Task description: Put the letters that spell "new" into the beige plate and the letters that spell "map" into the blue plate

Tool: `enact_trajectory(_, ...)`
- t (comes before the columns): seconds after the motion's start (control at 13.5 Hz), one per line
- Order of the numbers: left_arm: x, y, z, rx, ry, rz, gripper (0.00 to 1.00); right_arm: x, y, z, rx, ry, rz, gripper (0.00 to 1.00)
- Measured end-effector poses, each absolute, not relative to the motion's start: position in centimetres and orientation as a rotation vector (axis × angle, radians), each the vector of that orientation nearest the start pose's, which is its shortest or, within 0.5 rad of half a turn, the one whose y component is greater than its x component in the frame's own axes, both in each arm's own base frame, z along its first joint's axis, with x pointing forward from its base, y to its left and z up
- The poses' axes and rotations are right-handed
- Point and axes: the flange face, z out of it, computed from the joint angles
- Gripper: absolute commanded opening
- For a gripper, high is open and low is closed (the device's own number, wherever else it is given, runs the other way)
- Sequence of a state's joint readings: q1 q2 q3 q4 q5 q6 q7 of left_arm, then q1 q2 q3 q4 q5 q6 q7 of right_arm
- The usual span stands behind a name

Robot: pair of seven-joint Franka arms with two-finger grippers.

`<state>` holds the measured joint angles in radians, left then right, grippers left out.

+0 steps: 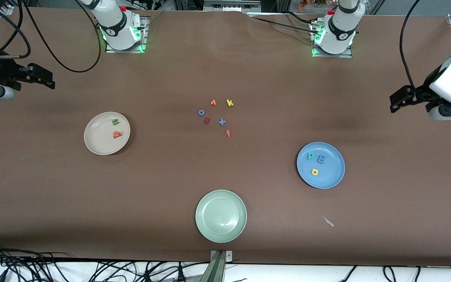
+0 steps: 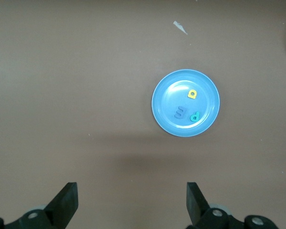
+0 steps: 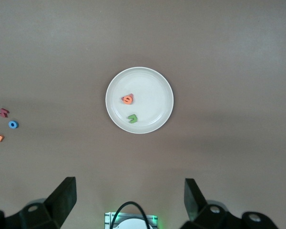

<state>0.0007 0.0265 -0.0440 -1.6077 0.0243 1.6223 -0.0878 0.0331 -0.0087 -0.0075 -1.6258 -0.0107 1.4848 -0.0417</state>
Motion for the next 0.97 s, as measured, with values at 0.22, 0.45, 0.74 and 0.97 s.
enact_trajectory(0.22,55.5,-1.6,59.5,-3.162,-0.104,0.034,1.00,53.6,1.8,60.2,-3.144,-0.119,0.202,1.00)
enact_trajectory(0.45,54.2,-1.5,59.0,-3.156,-0.111,0.062,1.00,53.5,1.3,60.4,-3.144,-0.105,0.203,1.00)
enact_trajectory(0.74,53.8,-1.4,58.7,-3.132,-0.104,0.109,1.00,53.5,1.3,60.2,-3.143,-0.106,0.213,1.00)
enact_trajectory(0.97,53.9,-1.6,58.9,-3.132,-0.098,0.118,1.00,53.5,1.3,60.1,-3.143,-0.106,0.213,1.00)
